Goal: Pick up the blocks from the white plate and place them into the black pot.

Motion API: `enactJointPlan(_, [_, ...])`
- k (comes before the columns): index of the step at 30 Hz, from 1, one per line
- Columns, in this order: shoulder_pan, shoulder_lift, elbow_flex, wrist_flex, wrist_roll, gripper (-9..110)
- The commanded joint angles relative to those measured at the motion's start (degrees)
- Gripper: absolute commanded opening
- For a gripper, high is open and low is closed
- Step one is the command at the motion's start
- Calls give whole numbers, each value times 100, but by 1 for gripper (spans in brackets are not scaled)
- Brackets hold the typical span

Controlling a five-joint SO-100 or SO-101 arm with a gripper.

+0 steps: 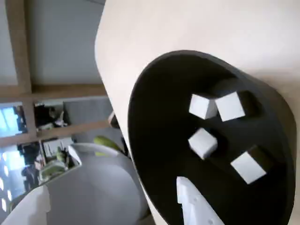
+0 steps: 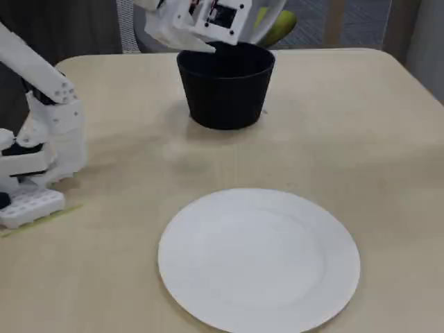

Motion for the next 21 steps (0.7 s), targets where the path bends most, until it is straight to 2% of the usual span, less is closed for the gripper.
enactJointPlan(1, [202, 272, -26, 53, 18, 34])
enactJointPlan(3, [396, 448, -26, 97, 132, 19])
enactJointPlan(5, [773, 791, -26, 316, 167, -2])
enactJointPlan(14, [3771, 2382, -53, 2145, 1063, -2])
enactJointPlan(17, [4052, 2654, -26, 2813, 1116, -2])
enactJointPlan(21, [3902, 3375, 589, 3199, 1143, -2])
